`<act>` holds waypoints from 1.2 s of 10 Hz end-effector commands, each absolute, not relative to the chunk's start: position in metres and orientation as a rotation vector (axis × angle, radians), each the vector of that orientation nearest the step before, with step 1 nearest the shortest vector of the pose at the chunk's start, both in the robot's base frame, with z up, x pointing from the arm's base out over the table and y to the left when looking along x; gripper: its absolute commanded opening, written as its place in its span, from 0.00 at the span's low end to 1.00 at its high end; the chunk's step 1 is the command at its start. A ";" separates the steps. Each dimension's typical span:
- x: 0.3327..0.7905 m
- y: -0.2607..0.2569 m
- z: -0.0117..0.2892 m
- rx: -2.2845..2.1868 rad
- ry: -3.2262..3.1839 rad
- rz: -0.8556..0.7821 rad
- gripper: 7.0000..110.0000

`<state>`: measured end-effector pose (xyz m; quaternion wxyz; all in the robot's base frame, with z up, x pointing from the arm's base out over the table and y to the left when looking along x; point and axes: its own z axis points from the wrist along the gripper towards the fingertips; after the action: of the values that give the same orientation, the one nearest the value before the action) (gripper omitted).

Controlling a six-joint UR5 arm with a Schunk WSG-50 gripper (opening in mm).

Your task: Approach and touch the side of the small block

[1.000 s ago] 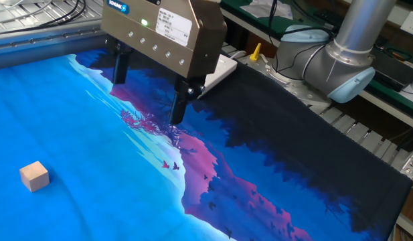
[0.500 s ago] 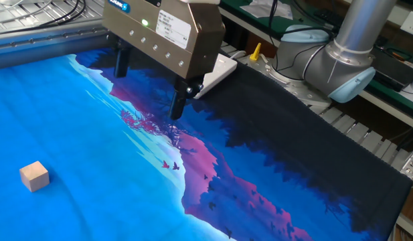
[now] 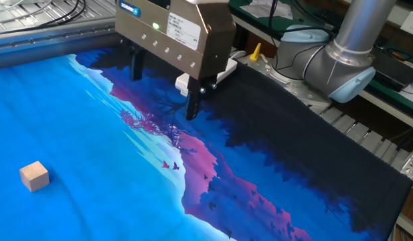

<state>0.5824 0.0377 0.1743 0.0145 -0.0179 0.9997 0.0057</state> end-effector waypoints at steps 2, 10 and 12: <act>0.592 0.025 0.177 -0.240 3.067 -0.068 0.79; 0.586 0.011 0.176 -0.069 3.100 -0.164 0.36; 0.598 0.025 0.175 -0.038 3.057 -0.077 0.36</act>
<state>0.5917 0.0183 0.1747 0.0296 -0.0322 0.9983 -0.0390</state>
